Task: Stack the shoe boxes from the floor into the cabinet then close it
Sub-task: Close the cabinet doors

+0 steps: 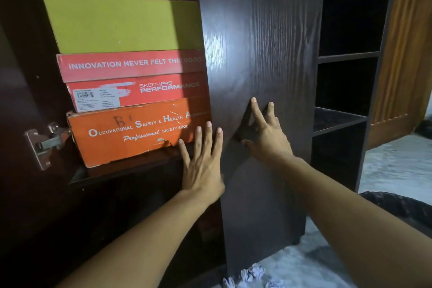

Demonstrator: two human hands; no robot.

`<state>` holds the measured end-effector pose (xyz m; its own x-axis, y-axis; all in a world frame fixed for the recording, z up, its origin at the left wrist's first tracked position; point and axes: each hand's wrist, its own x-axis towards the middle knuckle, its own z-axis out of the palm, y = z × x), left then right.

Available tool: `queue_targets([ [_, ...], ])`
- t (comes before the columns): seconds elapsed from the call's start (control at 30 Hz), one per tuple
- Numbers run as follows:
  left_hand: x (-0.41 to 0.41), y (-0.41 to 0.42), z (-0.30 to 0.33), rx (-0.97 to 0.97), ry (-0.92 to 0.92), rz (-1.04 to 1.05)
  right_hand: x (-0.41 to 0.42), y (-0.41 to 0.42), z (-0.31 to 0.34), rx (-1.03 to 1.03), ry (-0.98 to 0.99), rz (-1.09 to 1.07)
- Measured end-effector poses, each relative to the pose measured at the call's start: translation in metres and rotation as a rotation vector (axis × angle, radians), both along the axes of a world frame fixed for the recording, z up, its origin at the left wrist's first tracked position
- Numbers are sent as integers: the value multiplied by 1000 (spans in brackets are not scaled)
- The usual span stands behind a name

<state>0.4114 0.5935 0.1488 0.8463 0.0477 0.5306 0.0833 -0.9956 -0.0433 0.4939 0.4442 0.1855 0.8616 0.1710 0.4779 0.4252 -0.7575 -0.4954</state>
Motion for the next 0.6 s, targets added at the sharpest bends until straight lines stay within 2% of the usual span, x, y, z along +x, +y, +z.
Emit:
queue_targets([
  [0.3, -1, -5, 16, -81, 200, 27, 3, -7, 10, -64, 92, 44],
  [0.6, -68, -6, 42, -187, 230, 30, -55, -12, 37, -116, 89, 136],
])
